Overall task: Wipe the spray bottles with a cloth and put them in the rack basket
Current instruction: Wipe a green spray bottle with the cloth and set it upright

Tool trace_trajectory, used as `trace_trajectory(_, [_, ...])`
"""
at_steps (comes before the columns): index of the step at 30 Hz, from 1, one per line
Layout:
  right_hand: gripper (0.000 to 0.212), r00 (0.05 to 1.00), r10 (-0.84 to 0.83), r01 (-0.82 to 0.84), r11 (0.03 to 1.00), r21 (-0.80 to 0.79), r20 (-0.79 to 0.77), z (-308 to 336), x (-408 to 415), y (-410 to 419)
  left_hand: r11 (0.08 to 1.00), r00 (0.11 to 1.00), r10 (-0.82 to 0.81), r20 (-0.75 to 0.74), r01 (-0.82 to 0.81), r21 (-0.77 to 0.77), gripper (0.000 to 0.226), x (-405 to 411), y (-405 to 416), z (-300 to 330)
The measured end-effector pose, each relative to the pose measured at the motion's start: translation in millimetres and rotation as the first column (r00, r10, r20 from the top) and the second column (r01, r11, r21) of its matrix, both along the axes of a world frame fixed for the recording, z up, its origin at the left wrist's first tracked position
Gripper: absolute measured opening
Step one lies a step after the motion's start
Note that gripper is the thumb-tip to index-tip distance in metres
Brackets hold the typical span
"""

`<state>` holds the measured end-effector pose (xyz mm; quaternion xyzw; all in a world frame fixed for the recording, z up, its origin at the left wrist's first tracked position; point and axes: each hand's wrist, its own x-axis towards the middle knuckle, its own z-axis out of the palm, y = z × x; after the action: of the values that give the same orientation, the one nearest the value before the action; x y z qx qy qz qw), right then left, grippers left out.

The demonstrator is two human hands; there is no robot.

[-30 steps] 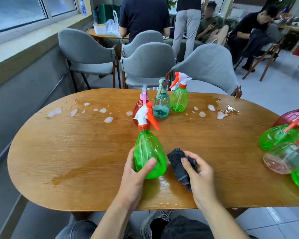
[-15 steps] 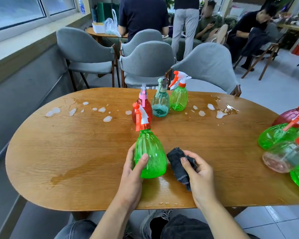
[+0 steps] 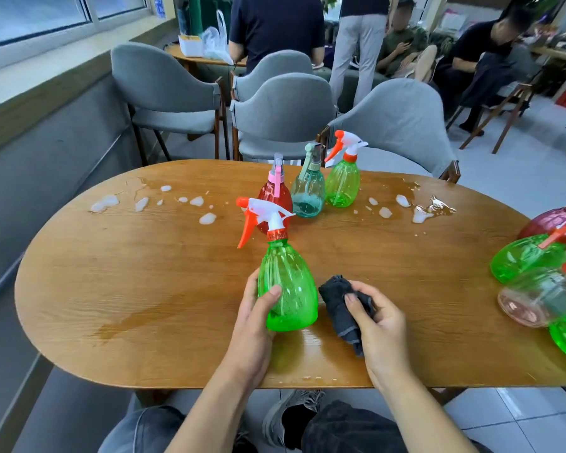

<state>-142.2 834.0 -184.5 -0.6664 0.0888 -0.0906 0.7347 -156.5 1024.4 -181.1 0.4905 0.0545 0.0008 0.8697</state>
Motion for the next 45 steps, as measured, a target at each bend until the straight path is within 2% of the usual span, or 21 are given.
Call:
trace_trajectory(4, [0.021,1.000,0.025,-0.025,0.999,-0.030,0.007,-1.3,2.2,0.8,0.999,1.000,-0.021,0.010,0.021,0.044,0.079,-3.3,-1.1,3.3])
trace_trajectory(7, [0.021,1.000,0.005,-0.005,1.000,-0.016,0.022,10.8,8.7,3.8,0.992,0.999,-0.005,0.042,-0.001,0.128,0.095,-5.1,-0.3,5.7])
trace_trajectory(9, [0.024,0.988,-0.024,0.036,0.996,-0.078,0.150,31.8,17.8,6.8,0.982,0.996,-0.005,0.084,-0.011,0.189,0.097,-4.7,0.1,4.9])
trace_trajectory(10, [0.028,0.964,-0.002,0.052,0.982,-0.182,0.265,45.0,22.6,9.1,0.977,0.995,-0.010,0.102,-0.013,0.214,0.094,-4.9,-0.4,4.7])
trace_trajectory(12, [0.029,0.872,0.145,0.092,0.889,-0.448,0.468,74.1,30.0,17.5,0.961,0.990,-0.020,0.138,-0.020,0.277,0.088,-4.8,-1.9,3.5])
trace_trajectory(14, [0.023,0.765,0.333,0.146,0.744,-0.652,0.551,97.9,35.0,29.4,0.943,0.986,-0.020,0.164,-0.036,0.330,0.085,-3.7,-2.7,1.4])
trace_trajectory(17, [0.021,0.616,0.609,0.233,0.466,-0.854,0.500,116.1,42.5,43.1,0.939,0.985,-0.006,0.170,-0.053,0.340,0.085,-2.6,-2.1,-0.1])
trace_trajectory(19, [0.022,0.554,0.727,0.312,0.269,-0.911,0.405,118.6,49.4,43.7,0.947,0.986,0.012,0.167,-0.065,0.314,0.083,-2.9,-2.0,0.1])
trace_trajectory(20, [0.023,0.535,0.757,0.338,0.216,-0.916,0.376,118.9,52.5,41.1,0.952,0.986,0.019,0.164,-0.068,0.298,0.082,-3.5,-2.0,1.0])
trace_trajectory(26, [0.036,0.474,0.812,0.445,0.112,-0.888,0.340,116.1,59.8,9.0,0.949,0.986,-0.014,0.167,-0.040,0.313,0.078,-4.8,-1.0,4.5])
trace_trajectory(30, [0.040,0.530,0.800,0.448,0.018,-0.894,0.282,115.1,67.5,-14.4,0.977,0.992,-0.001,0.129,-0.027,0.213,0.081,-3.2,0.0,8.0])
trace_trajectory(31, [0.036,0.567,0.772,0.429,0.021,-0.903,0.288,116.2,69.3,-19.0,0.982,0.993,0.006,0.115,-0.027,0.187,0.081,-3.9,0.3,8.7])
trace_trajectory(32, [0.030,0.610,0.722,0.405,0.071,-0.911,0.327,118.5,69.5,-21.1,0.985,0.994,0.009,0.107,-0.027,0.172,0.081,-4.5,0.0,9.2])
trace_trajectory(34, [0.022,0.687,0.579,0.329,0.289,-0.899,0.438,127.7,67.5,-15.6,0.986,0.994,0.014,0.107,-0.032,0.163,0.080,-5.3,-0.5,8.7])
trace_trajectory(36, [0.019,0.735,0.444,0.267,0.506,-0.820,0.513,140.6,67.0,0.6,0.987,0.994,0.016,0.107,-0.033,0.155,0.078,-5.2,-0.9,7.5])
trace_trajectory(38, [0.019,0.748,0.397,0.229,0.599,-0.767,0.532,150.4,70.6,20.0,0.989,0.994,-0.005,0.107,-0.011,0.144,0.078,-5.2,-0.8,7.6])
trace_trajectory(41, [0.020,0.743,0.427,0.218,0.574,-0.790,0.515,151.2,80.5,43.7,0.990,0.993,-0.032,0.114,0.016,0.139,0.080,-6.7,-0.2,8.5])
trace_trajectory(45, [0.019,0.696,0.567,0.182,0.454,-0.873,0.440,143.0,78.7,56.0,0.992,0.994,-0.023,0.106,0.010,0.129,0.080,-6.3,1.2,9.5])
